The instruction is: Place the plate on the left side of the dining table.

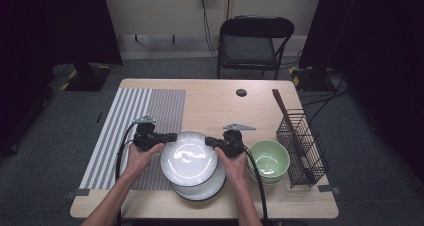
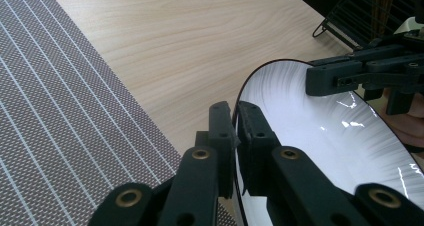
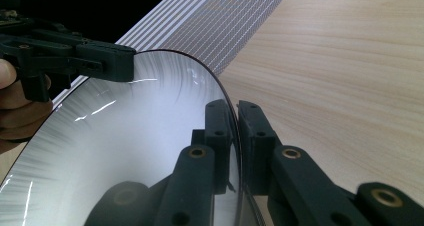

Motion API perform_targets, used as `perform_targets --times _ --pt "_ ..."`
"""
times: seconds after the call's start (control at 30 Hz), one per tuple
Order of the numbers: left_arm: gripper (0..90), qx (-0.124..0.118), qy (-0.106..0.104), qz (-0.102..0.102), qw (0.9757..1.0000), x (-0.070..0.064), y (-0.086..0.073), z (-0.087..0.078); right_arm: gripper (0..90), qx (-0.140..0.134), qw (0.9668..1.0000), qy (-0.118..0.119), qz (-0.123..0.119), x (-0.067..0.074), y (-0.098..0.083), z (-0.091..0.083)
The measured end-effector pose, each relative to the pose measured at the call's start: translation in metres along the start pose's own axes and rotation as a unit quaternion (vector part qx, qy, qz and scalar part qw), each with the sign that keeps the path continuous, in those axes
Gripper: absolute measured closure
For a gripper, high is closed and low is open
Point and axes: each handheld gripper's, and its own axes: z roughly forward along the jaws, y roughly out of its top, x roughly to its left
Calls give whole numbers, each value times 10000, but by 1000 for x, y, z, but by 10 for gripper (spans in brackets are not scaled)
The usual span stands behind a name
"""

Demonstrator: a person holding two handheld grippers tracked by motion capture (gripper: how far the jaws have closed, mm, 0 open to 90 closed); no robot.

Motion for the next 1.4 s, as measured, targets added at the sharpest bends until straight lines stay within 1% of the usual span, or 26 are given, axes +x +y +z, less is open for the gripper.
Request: perform_targets --times 0.03,0.07,0.1,0.2,0.23,0.27,0.3,0.33,0.4,0.43,0.47,0.5,0.57,0.6,0.63,0.67,0.7,0.73,0.77,0.8,0.87,1.0,1.03,1.17,1.33,1.4 --pt "844 0 0 0 10000 0 0 0 842 4 10000 7 5 0 0 0" --pt "817 -34 6 -68 10000 1 0 -2 842 8 10000 5 8 0 0 0" --pt "798 -34 6 -68 10000 1 0 -2 842 6 10000 5 12 0 0 0" --pt "745 -28 41 -55 10000 0 -2 -13 842 6 10000 9 9 -1 -1 0" --pt "725 -28 41 -55 10000 0 -2 -13 842 6 10000 9 9 -1 -1 0" --pt "725 -9 119 -40 9999 0 -3 -17 842 18 10000 10 22 -1 -1 0" --pt "690 -2 132 -55 9999 -1 -4 -19 842 16 10000 5 16 -1 -1 0" --pt "668 -34 132 -78 9999 -2 -8 -25 842 18 10000 7 8 -1 -1 0" --pt "654 -19 152 -64 9999 -4 -10 -27 842 25 10000 -2 9 -1 -2 0" --pt "653 89 253 50 9996 -7 -15 -32 841 29 10000 2 13 -1 -2 0" --pt "653 89 253 50 9996 -7 -15 -32 841 31 10000 -1 9 -1 -2 0" --pt "652 107 174 -63 9998 -7 -20 -35 841 34 10000 -2 7 -1 -2 1" --pt "655 157 283 -49 9995 -7 -25 -36 841 21 10000 -5 8 -1 -2 1" --pt "652 157 283 -49 9995 -7 -25 -36 841 21 10000 -5 8 -1 -2 1" --pt "658 139 146 -157 9997 -5 -28 -35 841 14 10000 -6 11 -1 -2 1" --pt "674 122 97 -158 9998 -5 -28 -34 842 19 10000 -12 2 -1 -2 0" --pt "717 122 97 -158 9998 -5 -28 -34 842 19 10000 -12 2 -1 -2 0" --pt "763 136 47 -107 9998 -6 -28 -33 844 12 10000 -20 2 -1 -2 0" --pt "780 137 121 -12 9998 -8 -26 -31 844 3 10000 -11 13 -1 -2 1" --pt "787 122 143 0 9998 -8 -25 -30 844 -5 10000 -16 19 -1 -2 1" --pt "797 95 116 -53 9999 -7 -24 -29 846 -28 10000 -30 18 -1 -1 0" --pt "818 60 166 -86 9998 -5 -21 -28 850 -108 9999 -63 36 -1 0 -1" --pt "824 19 176 -96 9998 -4 -17 -27 851 -109 9999 -78 43 -1 1 -1" --pt "838 46 250 -25 9997 -2 -13 -25 855 -159 9998 -119 81 -1 2 -1" --pt "851 -57 244 -214 9995 7 -10 -20 863 -206 9996 -139 91 -2 6 -1" --pt "854 -44 233 -236 9994 9 -8 -18 864 -197 9996 -162 117 -2 7 0"
